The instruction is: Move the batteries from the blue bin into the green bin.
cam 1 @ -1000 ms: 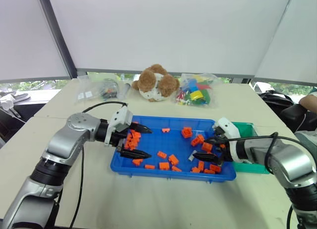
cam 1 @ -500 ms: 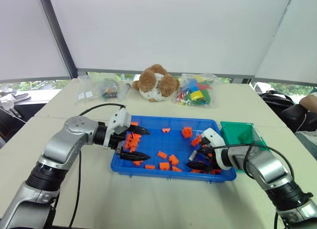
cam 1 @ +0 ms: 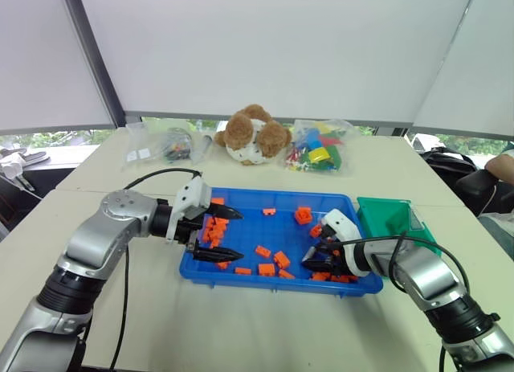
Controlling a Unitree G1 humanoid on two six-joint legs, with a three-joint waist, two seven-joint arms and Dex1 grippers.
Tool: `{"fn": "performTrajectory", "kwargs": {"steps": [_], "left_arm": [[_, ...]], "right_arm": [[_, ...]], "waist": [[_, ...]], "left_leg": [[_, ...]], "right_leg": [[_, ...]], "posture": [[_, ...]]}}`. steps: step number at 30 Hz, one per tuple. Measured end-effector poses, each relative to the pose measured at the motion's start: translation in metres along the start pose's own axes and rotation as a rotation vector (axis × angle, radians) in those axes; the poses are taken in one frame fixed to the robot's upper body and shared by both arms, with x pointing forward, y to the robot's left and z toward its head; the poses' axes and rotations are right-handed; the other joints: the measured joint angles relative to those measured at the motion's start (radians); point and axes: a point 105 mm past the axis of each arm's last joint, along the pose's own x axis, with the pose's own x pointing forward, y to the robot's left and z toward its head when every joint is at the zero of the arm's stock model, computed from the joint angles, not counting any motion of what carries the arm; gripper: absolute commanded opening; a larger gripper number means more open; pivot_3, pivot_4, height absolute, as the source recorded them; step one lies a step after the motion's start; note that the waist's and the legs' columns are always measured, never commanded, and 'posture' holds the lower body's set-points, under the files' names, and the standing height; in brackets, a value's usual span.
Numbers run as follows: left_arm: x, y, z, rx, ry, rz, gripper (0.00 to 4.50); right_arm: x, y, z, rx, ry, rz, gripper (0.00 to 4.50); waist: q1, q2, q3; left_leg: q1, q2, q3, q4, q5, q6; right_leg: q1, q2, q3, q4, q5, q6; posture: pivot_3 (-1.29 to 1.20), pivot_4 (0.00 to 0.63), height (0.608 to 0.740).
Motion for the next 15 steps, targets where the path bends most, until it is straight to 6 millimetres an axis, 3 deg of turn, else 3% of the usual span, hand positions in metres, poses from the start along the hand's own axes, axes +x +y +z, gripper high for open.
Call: {"fn": "performTrajectory", "kwargs": {"steps": [2, 4, 7, 9, 12, 15], "left_arm": [[0.000, 0.000, 0.000, 0.000, 0.000, 0.000, 4.50], [0.000, 0.000, 0.000, -0.001, -0.001, 0.000, 4.50], [0.001, 0.000, 0.000, -0.001, -0.003, -0.003, 4.50], [0.001, 0.000, 0.000, -0.003, -0.005, -0.004, 4.50], [0.002, 0.001, -0.002, -0.014, -0.016, -0.005, 4.50], [0.004, 0.001, -0.002, -0.023, -0.027, -0.015, 4.50]], "right_arm": [[-0.005, -0.003, 0.005, 0.000, -0.002, -0.013, 2.21], [-0.020, -0.013, 0.023, -0.013, -0.047, -0.056, 2.21], [-0.070, -0.045, 0.059, -0.034, -0.151, -0.213, 2.21], [-0.105, -0.066, 0.069, -0.042, -0.189, -0.335, 2.21], [-0.133, -0.088, 0.057, 0.005, -0.176, -0.438, 2.21], [-0.131, -0.100, 0.029, 0.084, -0.119, -0.457, 2.21]], "waist": [[0.000, 0.000, 0.000], [0.000, 0.000, 0.000], [0.005, 0.000, 0.000], [0.008, 0.000, 0.000], [0.002, 0.000, 0.000], [-0.005, 0.000, 0.000]], "left_leg": [[0.000, 0.000, 0.000, 0.000, 0.000, 0.000], [0.000, 0.000, 0.000, 0.000, 0.000, 0.000], [0.000, 0.000, 0.000, 0.000, 0.000, 0.000], [0.000, 0.000, -0.001, 0.000, 0.000, 0.000], [0.000, 0.000, 0.000, 0.000, 0.000, 0.000], [0.001, 0.000, 0.000, 0.000, 0.000, 0.000]], "right_leg": [[0.000, 0.000, 0.000, 0.000, 0.000, 0.000], [0.000, 0.000, 0.000, 0.000, 0.000, 0.000], [0.000, 0.000, 0.000, 0.000, 0.000, 0.000], [0.001, 0.000, -0.001, -0.002, 0.000, 0.000], [0.002, 0.000, 0.000, -0.002, 0.000, 0.000], [0.001, 0.000, 0.001, -0.002, 0.000, 0.000]], "posture": [[0.00, 0.150, 0.740], [0.00, 0.150, 0.740], [0.00, 0.150, 0.740], [0.00, 0.150, 0.740], [0.00, 0.150, 0.740], [0.00, 0.150, 0.740]]}}
